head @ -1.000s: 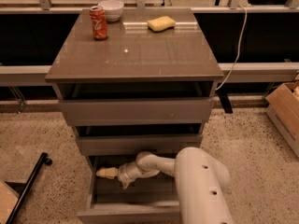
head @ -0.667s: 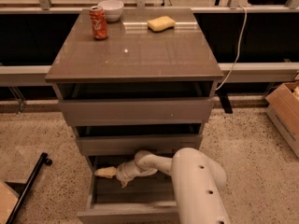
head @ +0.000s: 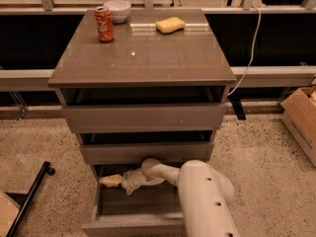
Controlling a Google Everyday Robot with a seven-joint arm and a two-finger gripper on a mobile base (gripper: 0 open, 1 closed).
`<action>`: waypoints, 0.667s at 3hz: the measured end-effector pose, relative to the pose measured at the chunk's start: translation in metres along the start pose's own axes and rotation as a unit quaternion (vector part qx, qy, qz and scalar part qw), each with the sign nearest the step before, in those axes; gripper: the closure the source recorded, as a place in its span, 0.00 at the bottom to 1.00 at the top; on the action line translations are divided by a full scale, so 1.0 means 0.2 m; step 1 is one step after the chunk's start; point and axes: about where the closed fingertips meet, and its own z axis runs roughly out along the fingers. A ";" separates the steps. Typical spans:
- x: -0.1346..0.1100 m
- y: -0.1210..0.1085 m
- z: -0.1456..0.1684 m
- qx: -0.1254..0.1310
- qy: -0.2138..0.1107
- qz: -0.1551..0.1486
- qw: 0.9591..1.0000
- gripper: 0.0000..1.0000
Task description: Pick orange from bottom drawer and place on counter
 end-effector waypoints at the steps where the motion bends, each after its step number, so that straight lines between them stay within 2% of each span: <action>1: -0.03 -0.01 0.03 -0.008 -0.004 -0.003 1.000 0.00; 2: -0.13 -0.04 0.13 -0.033 -0.019 -0.028 0.999 0.00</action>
Offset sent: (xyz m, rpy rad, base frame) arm 0.0267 0.0092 -0.0175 0.0749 -0.0477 -0.0156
